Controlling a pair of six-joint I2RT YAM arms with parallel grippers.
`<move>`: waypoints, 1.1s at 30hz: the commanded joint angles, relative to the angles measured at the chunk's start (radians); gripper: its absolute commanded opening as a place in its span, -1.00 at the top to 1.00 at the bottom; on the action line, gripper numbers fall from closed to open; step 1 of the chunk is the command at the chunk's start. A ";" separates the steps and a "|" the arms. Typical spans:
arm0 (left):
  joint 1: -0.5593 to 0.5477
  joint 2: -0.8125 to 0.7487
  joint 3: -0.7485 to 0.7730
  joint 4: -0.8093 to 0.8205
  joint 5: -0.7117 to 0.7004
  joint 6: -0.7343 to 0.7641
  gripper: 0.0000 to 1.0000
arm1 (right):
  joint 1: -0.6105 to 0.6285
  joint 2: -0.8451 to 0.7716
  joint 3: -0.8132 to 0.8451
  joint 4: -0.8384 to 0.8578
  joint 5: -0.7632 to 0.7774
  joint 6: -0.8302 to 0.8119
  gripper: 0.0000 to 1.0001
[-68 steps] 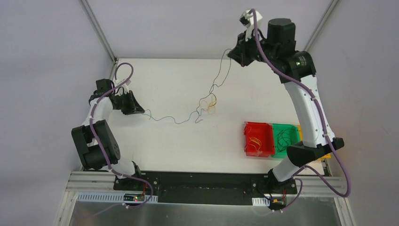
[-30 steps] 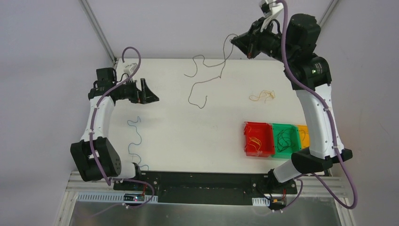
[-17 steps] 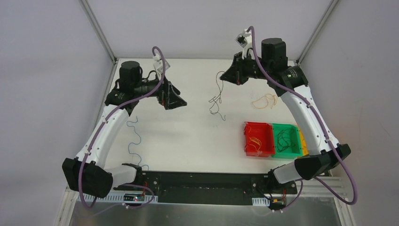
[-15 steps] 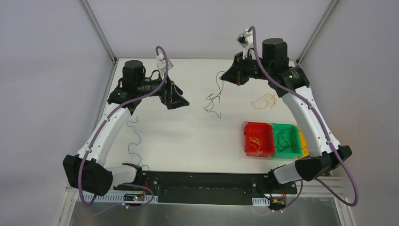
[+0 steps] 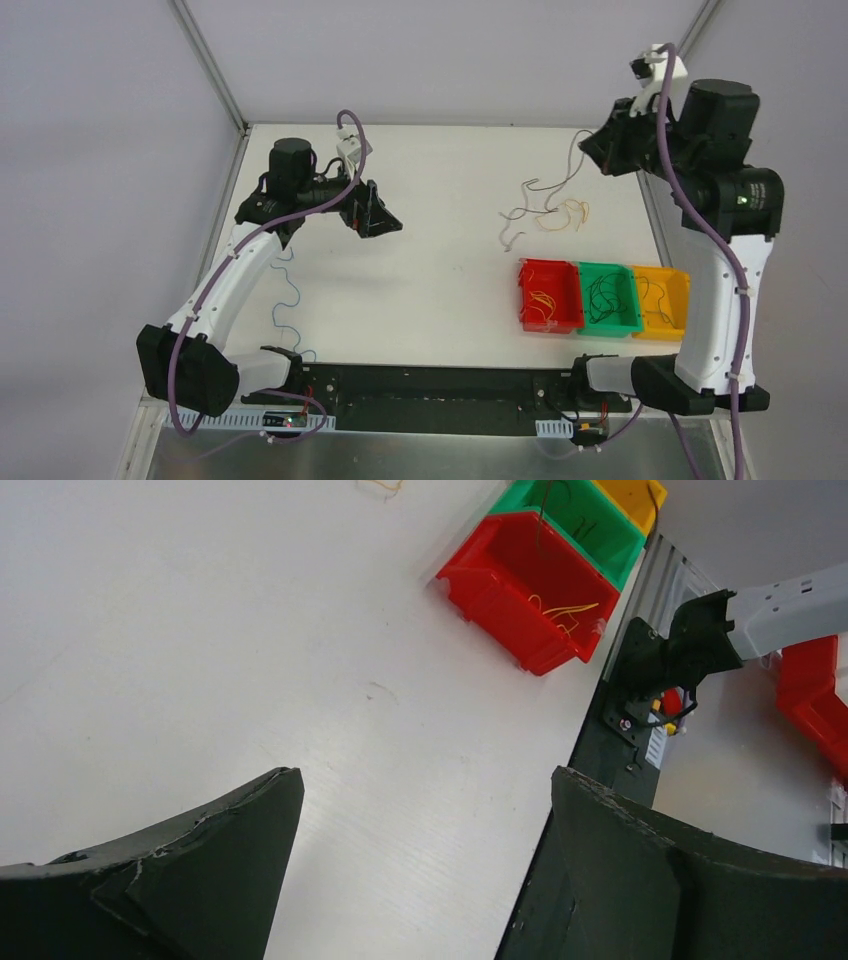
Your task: Untangle the cables
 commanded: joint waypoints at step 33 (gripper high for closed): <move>-0.007 -0.069 -0.102 -0.032 -0.042 0.061 -0.98 | -0.948 -0.109 -0.026 -0.477 -0.183 -0.433 1.00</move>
